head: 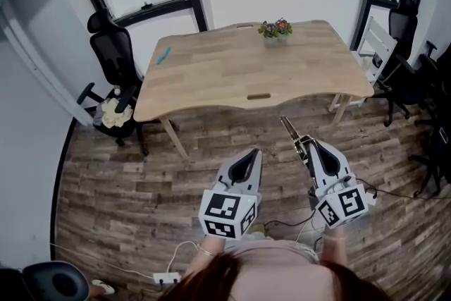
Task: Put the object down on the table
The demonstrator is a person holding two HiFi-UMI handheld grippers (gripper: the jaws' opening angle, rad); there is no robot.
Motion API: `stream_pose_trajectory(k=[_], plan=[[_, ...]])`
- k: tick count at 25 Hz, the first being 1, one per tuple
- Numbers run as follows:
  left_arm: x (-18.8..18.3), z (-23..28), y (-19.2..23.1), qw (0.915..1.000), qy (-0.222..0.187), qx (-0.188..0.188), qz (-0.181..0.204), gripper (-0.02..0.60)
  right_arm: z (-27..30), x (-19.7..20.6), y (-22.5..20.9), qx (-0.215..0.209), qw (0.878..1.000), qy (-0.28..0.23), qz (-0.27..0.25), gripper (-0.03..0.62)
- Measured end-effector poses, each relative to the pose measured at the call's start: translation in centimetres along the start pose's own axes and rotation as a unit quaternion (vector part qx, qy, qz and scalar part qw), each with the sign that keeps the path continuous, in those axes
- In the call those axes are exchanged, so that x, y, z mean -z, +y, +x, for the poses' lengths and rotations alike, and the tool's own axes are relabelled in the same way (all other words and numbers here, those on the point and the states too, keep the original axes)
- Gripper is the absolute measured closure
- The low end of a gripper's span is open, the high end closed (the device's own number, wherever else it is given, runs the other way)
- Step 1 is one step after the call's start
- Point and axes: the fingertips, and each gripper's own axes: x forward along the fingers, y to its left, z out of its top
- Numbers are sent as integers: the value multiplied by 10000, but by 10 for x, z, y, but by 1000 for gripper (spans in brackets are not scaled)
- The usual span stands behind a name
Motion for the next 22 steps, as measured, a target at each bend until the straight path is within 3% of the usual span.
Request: stream_pose_trajectory(k=[11, 22], plan=[[1, 2, 34, 9999, 18, 23, -100, 580, 22, 11, 17, -77, 9997, 143, -204, 589], [2, 12, 53, 9999, 39, -4, -94, 580, 39, 26, 11, 4, 9996, 278, 66, 589]])
